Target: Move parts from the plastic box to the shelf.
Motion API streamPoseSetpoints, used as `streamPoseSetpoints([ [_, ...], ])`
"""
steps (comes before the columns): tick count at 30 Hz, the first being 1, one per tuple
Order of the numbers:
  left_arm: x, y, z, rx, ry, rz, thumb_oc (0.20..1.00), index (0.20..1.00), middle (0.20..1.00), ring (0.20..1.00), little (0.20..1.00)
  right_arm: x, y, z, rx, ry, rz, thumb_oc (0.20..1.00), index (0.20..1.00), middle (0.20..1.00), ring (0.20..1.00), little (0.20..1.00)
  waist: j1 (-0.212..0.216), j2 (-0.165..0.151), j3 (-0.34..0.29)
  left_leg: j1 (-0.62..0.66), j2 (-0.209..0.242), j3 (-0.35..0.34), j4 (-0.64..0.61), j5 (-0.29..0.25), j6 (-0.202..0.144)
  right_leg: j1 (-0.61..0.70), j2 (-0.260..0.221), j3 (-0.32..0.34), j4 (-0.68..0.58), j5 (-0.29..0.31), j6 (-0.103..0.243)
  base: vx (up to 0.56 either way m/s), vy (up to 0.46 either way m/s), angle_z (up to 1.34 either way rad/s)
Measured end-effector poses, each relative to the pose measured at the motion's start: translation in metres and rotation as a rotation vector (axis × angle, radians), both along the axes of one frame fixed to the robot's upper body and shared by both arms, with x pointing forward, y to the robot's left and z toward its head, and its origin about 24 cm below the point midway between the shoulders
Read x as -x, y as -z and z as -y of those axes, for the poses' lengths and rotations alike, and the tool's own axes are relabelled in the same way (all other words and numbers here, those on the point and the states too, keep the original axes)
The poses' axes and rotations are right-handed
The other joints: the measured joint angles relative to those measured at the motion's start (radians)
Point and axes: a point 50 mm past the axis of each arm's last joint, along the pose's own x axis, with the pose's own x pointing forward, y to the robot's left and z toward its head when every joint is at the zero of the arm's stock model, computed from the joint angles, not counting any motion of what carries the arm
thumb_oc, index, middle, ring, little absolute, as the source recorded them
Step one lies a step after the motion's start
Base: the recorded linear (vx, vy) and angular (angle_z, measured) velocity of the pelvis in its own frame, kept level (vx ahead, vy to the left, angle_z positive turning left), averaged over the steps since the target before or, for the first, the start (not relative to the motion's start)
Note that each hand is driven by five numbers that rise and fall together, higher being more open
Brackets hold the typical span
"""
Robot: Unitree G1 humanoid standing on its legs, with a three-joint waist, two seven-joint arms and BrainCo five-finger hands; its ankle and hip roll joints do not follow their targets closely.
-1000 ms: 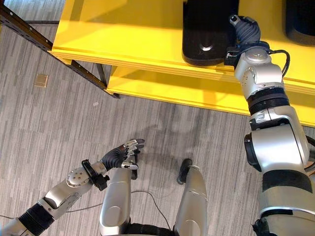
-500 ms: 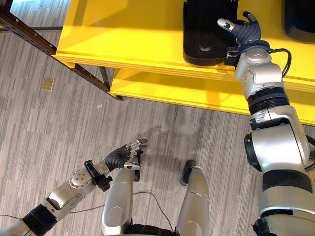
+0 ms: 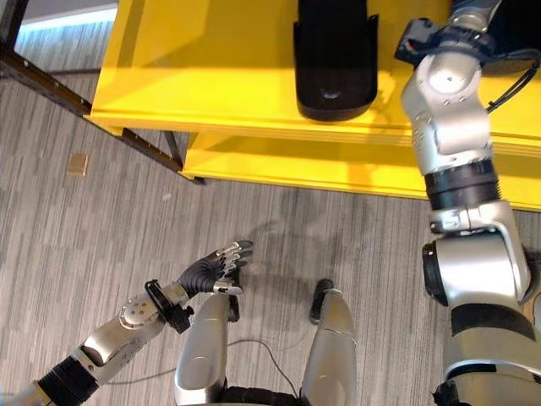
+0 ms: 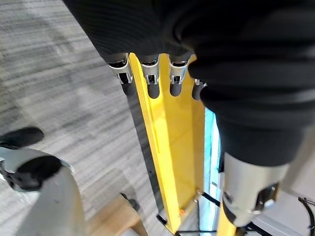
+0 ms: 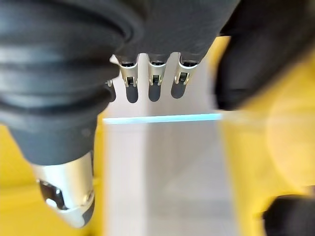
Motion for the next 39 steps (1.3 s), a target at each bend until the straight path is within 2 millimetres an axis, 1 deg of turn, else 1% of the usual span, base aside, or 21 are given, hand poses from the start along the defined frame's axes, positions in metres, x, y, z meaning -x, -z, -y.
streamPoseSetpoints([
  [2,0.000,-0.001,0.004,0.017,0.002,0.011,1.000,1.000,1.000,1.000,1.000,0.005,0.007,-0.005,0.035,0.008,0.007,1.000,1.000,1.000,1.000,1.000,-0.014,0.008,-0.006,0.021,0.000,0.009,-0.009,-0.002,0.001,0.025,0.002,0.004,-0.030,0.013,0.006,0.05,0.126,-0.11],
  [3,0.000,-0.002,0.006,0.033,0.000,0.014,1.000,1.000,1.000,1.000,1.000,0.014,0.019,-0.008,0.036,-0.001,0.016,1.000,1.000,1.000,1.000,1.000,-0.019,0.016,-0.010,0.043,0.000,0.016,-0.029,-0.001,0.002,0.050,0.006,0.004,-0.059,0.027,0.013,0.05,0.121,-0.11],
  [5,0.000,-0.002,0.006,0.034,0.002,0.014,1.000,1.000,1.000,1.000,1.000,0.013,0.033,-0.011,0.080,0.013,-0.021,1.000,1.000,1.000,1.000,1.000,-0.038,0.017,-0.013,0.067,-0.004,0.027,-0.037,-0.001,0.003,0.075,0.006,0.012,-0.085,0.038,0.022,0.03,0.120,-0.10],
  [8,0.001,0.000,0.009,0.052,-0.005,0.007,1.000,1.000,1.000,1.000,1.000,0.010,0.071,-0.006,0.153,0.039,-0.150,1.000,1.000,1.000,1.000,1.000,-0.056,0.023,-0.052,0.073,-0.007,0.042,-0.054,-0.004,0.008,0.085,0.008,0.020,-0.129,0.061,0.035,0.04,0.132,-0.13],
  [9,0.000,0.002,0.010,0.061,-0.015,0.003,1.000,1.000,1.000,1.000,1.000,0.009,0.092,-0.003,0.173,0.037,-0.221,1.000,1.000,1.000,1.000,1.000,-0.060,0.019,-0.060,0.089,-0.010,0.054,-0.063,-0.004,0.011,0.093,0.008,0.030,-0.141,0.066,0.039,0.04,0.091,-0.16],
  [10,0.001,0.003,0.011,0.068,-0.022,-0.003,1.000,1.000,1.000,1.000,1.000,0.010,0.104,-0.002,0.180,0.035,-0.258,1.000,1.000,1.000,1.000,1.000,-0.059,0.019,-0.062,0.102,-0.010,0.062,-0.073,-0.002,0.015,0.104,0.009,0.031,-0.149,0.069,0.042,0.05,0.117,-0.15],
  [11,0.001,0.003,0.011,0.071,-0.024,-0.003,1.000,1.000,1.000,1.000,1.000,0.011,0.118,-0.002,0.181,0.024,-0.305,1.000,1.000,1.000,1.000,1.000,-0.072,0.017,-0.067,0.110,-0.011,0.064,-0.076,-0.003,0.017,0.113,0.010,0.033,-0.160,0.071,0.044,0.05,0.120,-0.14],
  [12,0.001,0.003,0.011,0.076,-0.027,0.003,1.000,1.000,1.000,1.000,1.000,0.015,0.140,0.000,0.193,0.008,-0.378,1.000,1.000,1.000,1.000,1.000,-0.094,0.015,-0.070,0.130,-0.011,0.070,-0.092,-0.003,0.018,0.130,0.013,0.039,-0.183,0.081,0.049,0.06,0.116,-0.12],
  [15,0.001,0.004,0.011,0.084,-0.058,0.008,1.000,1.000,1.000,1.000,1.000,0.035,0.170,-0.002,0.268,-0.028,-0.448,1.000,1.000,1.000,1.000,1.000,-0.112,0.006,-0.086,0.156,-0.011,0.094,-0.111,-0.005,0.021,0.145,0.020,0.057,-0.211,0.091,0.056,0.05,0.080,-0.21],
  [16,0.004,0.007,0.010,0.087,-0.080,-0.004,1.000,1.000,1.000,1.000,1.000,0.054,0.198,-0.001,0.327,-0.048,-0.525,1.000,1.000,1.000,1.000,1.000,-0.140,-0.001,-0.100,0.179,-0.010,0.105,-0.125,-0.006,0.022,0.171,0.023,0.060,-0.240,0.099,0.060,0.06,0.065,-0.26],
  [17,0.005,0.008,0.007,0.086,-0.091,-0.008,1.000,1.000,1.000,1.000,1.000,0.061,0.210,-0.001,0.352,-0.058,-0.564,1.000,1.000,1.000,1.000,1.000,-0.153,-0.007,-0.106,0.197,-0.010,0.119,-0.138,-0.006,0.021,0.184,0.026,0.064,-0.257,0.106,0.062,0.07,0.063,-0.28],
  [18,0.005,0.010,0.003,0.085,-0.113,-0.013,1.000,1.000,1.000,1.000,1.000,0.072,0.229,0.001,0.395,-0.067,-0.629,1.000,1.000,1.000,1.000,1.000,-0.176,-0.017,-0.120,0.218,-0.009,0.130,-0.150,-0.007,0.023,0.207,0.031,0.069,-0.289,0.118,0.068,0.03,0.023,-0.37],
  [19,0.006,0.010,-0.001,0.085,-0.129,-0.015,1.000,1.000,1.000,1.000,1.000,0.077,0.236,0.001,0.455,-0.067,-0.653,1.000,1.000,1.000,1.000,1.000,-0.187,-0.024,-0.132,0.233,-0.007,0.147,-0.160,-0.009,0.024,0.215,0.035,0.078,-0.307,0.127,0.071,0.03,0.022,-0.36],
  [21,0.003,0.008,-0.004,0.086,-0.144,-0.004,1.000,1.000,1.000,1.000,1.000,0.080,0.234,0.001,0.560,-0.061,-0.635,1.000,1.000,1.000,1.000,1.000,-0.208,-0.029,-0.137,0.238,-0.005,0.152,-0.161,-0.010,0.025,0.232,0.041,0.081,-0.340,0.146,0.075,0.03,0.009,-0.17],
  [22,0.003,0.007,-0.006,0.085,-0.147,0.000,1.000,1.000,1.000,1.000,1.000,0.082,0.227,0.000,0.669,-0.043,-0.595,1.000,1.000,1.000,1.000,1.000,-0.212,-0.031,-0.141,0.241,-0.004,0.157,-0.167,-0.011,0.027,0.236,0.042,0.081,-0.358,0.156,0.077,0.02,-0.001,-0.03],
  [24,0.004,0.009,-0.007,0.080,-0.148,-0.008,1.000,1.000,1.000,1.000,1.000,0.084,0.219,0.000,0.759,-0.034,-0.550,1.000,1.000,1.000,1.000,1.000,-0.206,-0.032,-0.152,0.240,-0.004,0.162,-0.170,-0.012,0.030,0.239,0.043,0.081,-0.369,0.163,0.078,0.00,-0.005,-0.02],
  [27,0.009,0.013,-0.012,0.056,-0.134,-0.024,1.000,1.000,1.000,1.000,1.000,0.078,0.210,0.000,0.894,-0.023,-0.523,1.000,1.000,1.000,1.000,1.000,-0.197,-0.034,-0.160,0.240,-0.004,0.164,-0.172,-0.012,0.030,0.236,0.043,0.082,-0.370,0.165,0.078,-0.05,-0.032,-0.01],
  [31,0.010,0.014,-0.018,0.023,-0.118,-0.028,1.000,1.000,1.000,1.000,1.000,0.079,0.209,-0.001,1.013,-0.004,-0.496,1.000,1.000,1.000,1.000,1.000,-0.172,-0.035,-0.159,0.218,-0.003,0.168,-0.171,-0.009,0.031,0.210,0.045,0.086,-0.367,0.169,0.076,-0.09,-0.048,-0.03],
  [35,0.008,0.013,-0.023,-0.002,-0.100,-0.021,1.000,1.000,1.000,1.000,1.000,0.078,0.208,-0.011,1.110,-0.065,-0.473,1.000,1.000,1.000,1.000,1.000,-0.168,-0.032,-0.149,0.191,-0.004,0.166,-0.170,-0.005,0.032,0.187,0.045,0.087,-0.369,0.177,0.078,-0.08,-0.054,-0.01],
  [37,0.003,0.008,-0.022,-0.005,-0.078,0.000,1.000,1.000,1.000,1.000,1.000,0.073,0.203,-0.022,1.217,-0.145,-0.463,1.000,1.000,1.000,1.000,1.000,-0.160,-0.032,-0.124,0.190,-0.004,0.163,-0.168,0.000,0.028,0.187,0.045,0.087,-0.370,0.178,0.078,-0.06,-0.074,0.01],
  [39,0.000,0.005,-0.020,-0.007,-0.060,0.013,1.000,1.000,1.000,1.000,1.000,0.071,0.200,-0.028,1.267,-0.201,-0.464,1.000,1.000,1.000,1.000,1.000,-0.147,-0.030,-0.104,0.188,-0.003,0.161,-0.167,0.000,0.027,0.187,0.046,0.086,-0.371,0.179,0.078,-0.05,-0.070,0.02],
])
